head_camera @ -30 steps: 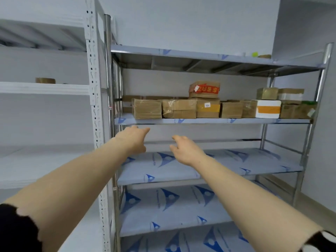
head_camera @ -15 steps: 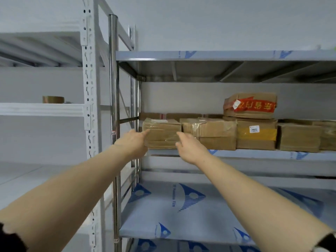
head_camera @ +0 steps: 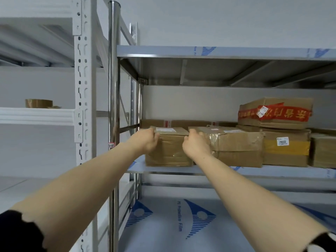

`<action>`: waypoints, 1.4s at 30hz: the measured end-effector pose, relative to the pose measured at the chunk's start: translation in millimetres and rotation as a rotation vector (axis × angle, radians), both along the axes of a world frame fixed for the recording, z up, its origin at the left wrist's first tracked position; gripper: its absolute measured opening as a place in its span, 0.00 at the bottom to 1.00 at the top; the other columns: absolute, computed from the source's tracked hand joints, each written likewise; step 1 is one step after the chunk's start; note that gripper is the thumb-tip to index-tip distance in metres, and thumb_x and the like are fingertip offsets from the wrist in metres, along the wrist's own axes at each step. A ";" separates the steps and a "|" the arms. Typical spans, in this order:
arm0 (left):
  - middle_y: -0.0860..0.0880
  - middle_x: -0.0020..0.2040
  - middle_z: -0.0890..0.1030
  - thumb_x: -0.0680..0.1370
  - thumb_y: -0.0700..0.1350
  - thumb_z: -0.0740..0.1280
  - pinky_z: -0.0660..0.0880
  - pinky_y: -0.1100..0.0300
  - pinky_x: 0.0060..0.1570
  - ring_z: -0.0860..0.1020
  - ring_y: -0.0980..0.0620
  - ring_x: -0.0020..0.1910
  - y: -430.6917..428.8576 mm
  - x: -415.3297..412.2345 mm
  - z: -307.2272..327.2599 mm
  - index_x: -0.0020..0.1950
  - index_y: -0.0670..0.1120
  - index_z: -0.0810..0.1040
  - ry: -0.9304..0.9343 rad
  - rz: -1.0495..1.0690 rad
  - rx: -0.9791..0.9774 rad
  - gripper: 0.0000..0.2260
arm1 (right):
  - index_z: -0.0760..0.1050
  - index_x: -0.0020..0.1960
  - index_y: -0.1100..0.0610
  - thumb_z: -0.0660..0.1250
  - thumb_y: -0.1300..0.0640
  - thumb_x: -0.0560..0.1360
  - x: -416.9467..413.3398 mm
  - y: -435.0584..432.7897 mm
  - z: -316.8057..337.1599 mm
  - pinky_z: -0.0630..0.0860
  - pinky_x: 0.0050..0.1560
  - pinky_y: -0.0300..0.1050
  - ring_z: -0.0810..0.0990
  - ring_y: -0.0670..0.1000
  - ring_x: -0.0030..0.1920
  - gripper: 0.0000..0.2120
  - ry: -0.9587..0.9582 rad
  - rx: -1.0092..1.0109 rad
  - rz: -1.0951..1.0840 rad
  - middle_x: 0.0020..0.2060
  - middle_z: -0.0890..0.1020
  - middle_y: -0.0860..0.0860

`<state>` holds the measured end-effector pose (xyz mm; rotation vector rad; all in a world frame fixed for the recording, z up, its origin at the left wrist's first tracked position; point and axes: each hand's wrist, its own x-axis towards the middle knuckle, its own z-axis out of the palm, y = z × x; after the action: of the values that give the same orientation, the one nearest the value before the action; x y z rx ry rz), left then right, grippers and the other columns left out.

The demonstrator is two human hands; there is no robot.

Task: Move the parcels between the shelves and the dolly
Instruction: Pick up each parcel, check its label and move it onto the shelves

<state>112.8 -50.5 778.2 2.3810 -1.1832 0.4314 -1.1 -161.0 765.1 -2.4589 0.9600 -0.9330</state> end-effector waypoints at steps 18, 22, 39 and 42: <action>0.40 0.44 0.79 0.75 0.42 0.70 0.77 0.56 0.36 0.79 0.46 0.39 21.4 18.5 36.7 0.46 0.39 0.73 0.614 0.067 -0.263 0.09 | 0.74 0.63 0.62 0.57 0.49 0.81 7.0 0.1 14.7 0.69 0.57 0.46 0.74 0.58 0.62 0.20 -0.182 0.251 0.133 0.63 0.76 0.57; 0.40 0.42 0.79 0.74 0.39 0.71 0.77 0.55 0.31 0.80 0.45 0.37 28.3 18.2 39.5 0.47 0.39 0.73 0.639 0.061 -0.271 0.09 | 0.77 0.54 0.60 0.61 0.47 0.76 6.7 -0.9 13.7 0.76 0.58 0.55 0.78 0.59 0.54 0.18 -0.209 0.288 0.139 0.57 0.79 0.56; 0.41 0.48 0.80 0.75 0.41 0.71 0.77 0.53 0.39 0.80 0.45 0.44 32.5 18.6 35.2 0.51 0.39 0.75 0.909 0.058 -0.233 0.09 | 0.70 0.60 0.60 0.69 0.57 0.76 -3.1 0.3 16.6 0.72 0.25 0.38 0.75 0.46 0.32 0.16 -0.202 0.691 0.272 0.39 0.77 0.52; 0.42 0.45 0.82 0.75 0.43 0.71 0.79 0.51 0.41 0.81 0.45 0.42 34.6 11.5 21.1 0.50 0.39 0.76 0.934 0.076 -0.304 0.10 | 0.70 0.64 0.61 0.67 0.56 0.77 -5.9 4.4 7.3 0.70 0.29 0.41 0.75 0.48 0.37 0.18 -0.250 0.677 0.305 0.45 0.79 0.53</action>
<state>124.4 -15.9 799.4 1.9592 -0.5388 -0.4292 -7.1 -156.6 772.4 -1.7979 0.6475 -0.6487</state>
